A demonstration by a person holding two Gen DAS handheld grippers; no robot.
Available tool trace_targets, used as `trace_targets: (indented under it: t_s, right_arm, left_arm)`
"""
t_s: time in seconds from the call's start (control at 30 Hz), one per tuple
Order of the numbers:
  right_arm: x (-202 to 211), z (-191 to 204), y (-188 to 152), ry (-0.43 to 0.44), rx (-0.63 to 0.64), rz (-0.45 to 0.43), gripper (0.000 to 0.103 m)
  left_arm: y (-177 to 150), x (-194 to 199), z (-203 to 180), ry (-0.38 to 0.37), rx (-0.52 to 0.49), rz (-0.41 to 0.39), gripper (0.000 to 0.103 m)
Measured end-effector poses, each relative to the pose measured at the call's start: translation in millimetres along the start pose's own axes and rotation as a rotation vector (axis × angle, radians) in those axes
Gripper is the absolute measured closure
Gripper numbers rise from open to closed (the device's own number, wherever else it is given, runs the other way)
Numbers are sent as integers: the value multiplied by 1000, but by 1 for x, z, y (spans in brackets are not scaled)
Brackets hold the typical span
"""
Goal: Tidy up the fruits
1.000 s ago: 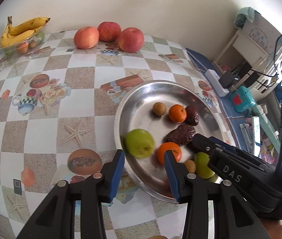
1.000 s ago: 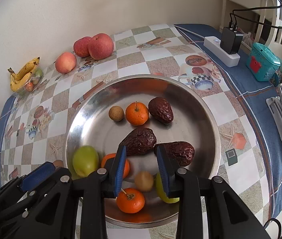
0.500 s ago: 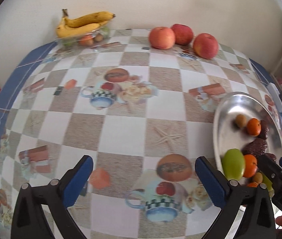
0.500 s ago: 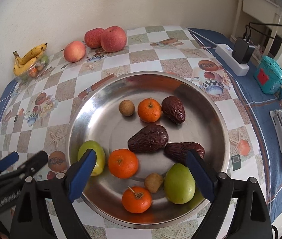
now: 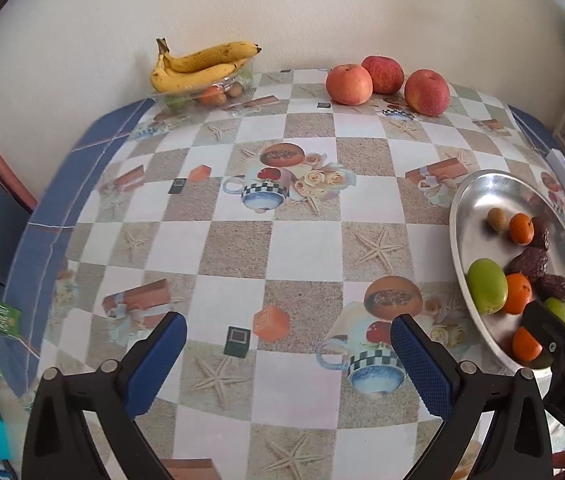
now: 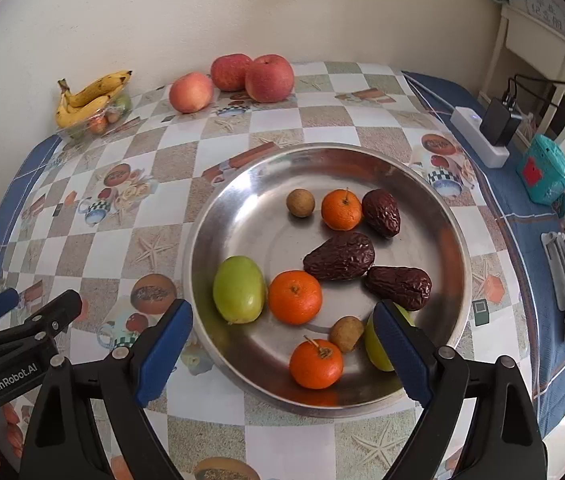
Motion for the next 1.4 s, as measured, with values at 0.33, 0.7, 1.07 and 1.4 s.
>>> trace_targets:
  t_s: [0.33,0.7,1.07,1.4]
  right_arm:
    - [13,13,1,-13,40,-31,11]
    - [11,13,1,-22,46,-25,11]
    - [9,11,0,-27,50,-19,11]
    - [8,10,-1,-26,47,-17,11]
  left_arm:
    - [-1,6,7,70,8,-15,0]
    - [-1,-1,14,92,36,22,0]
    - [-1,-5,18,97,61,44,0]
    - [-1,-8,20,96,73,63,0]
Point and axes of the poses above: each gripper's, at about its wrist camera, not at the fingertips, and x roughly against the way its jaws point, z to its left, y to its top, the point moved 2 cm from there along -x, roughly the way its jaws point, and after that the axes turned 15 degrees about x, right-handed, at the moved point
